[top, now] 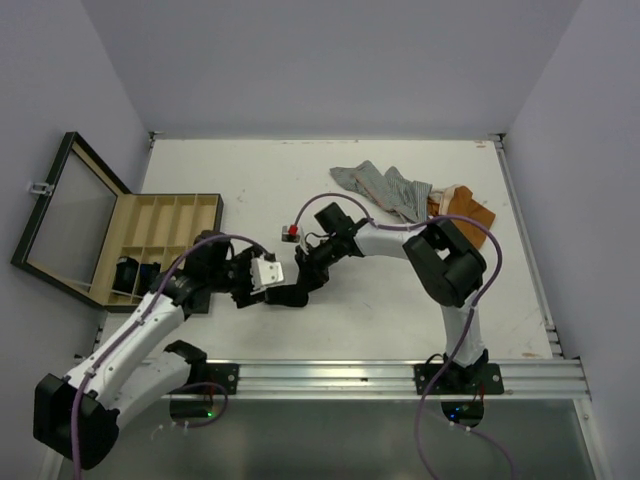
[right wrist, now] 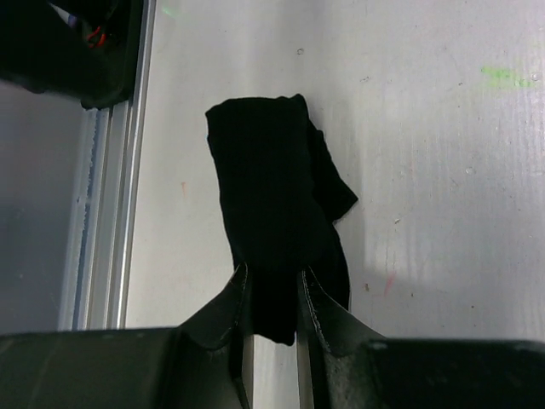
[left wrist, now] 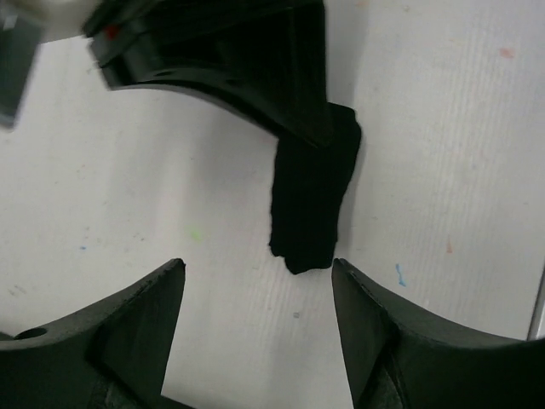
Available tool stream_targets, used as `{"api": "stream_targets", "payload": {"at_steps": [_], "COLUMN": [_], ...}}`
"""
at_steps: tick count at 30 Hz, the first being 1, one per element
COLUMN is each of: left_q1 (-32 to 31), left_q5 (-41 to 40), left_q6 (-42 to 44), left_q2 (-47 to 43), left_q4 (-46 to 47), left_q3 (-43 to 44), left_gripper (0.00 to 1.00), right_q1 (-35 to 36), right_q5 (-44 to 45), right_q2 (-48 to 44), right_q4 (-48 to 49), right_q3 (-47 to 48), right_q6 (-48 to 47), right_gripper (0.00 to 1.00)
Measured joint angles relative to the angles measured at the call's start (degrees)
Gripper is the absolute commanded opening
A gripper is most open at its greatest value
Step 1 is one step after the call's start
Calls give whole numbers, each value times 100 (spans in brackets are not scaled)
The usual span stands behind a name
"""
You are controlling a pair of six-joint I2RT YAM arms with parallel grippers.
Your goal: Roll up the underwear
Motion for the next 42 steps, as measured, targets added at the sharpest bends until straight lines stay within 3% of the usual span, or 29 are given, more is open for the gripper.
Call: {"api": "stream_targets", "payload": {"at_steps": [6, 12, 21, 33, 39, 41, 42], "left_q1": [-1414, -2218, -2354, -2354, -2352, -2352, -2352], "left_q5": [-732, -1351, -2092, -2380, -2330, -2310, -2295], "left_q6": [13, 15, 20, 133, 120, 111, 96], "left_q2": [254, 1095, 1882, 2238, 2531, 2656, 2734], "left_q4": [98, 505, 1445, 2028, 1893, 1797, 1733], "left_q3": [-326, -337, -398, -634, -413, -295, -219], "left_gripper": [73, 73, 71, 52, 50, 42, 30], "right_q1": [-76, -136, -238, -339, -402, -431, -442], "right_q5": [-258, -409, -739, -1198, -1351, -1388, -1394], "right_q2": [223, 345, 706, 1126, 1344, 1394, 1412], "right_q4": [-129, -210, -595, -1049, -1421, -1541, -1593], "right_q3": [195, 291, 664, 1060, 1309, 1360, 1381], "right_q6": [227, 313, 415, 479, 481, 481, 481], "right_gripper": [0, 0, 0, 0, 0, 0, 6]}}
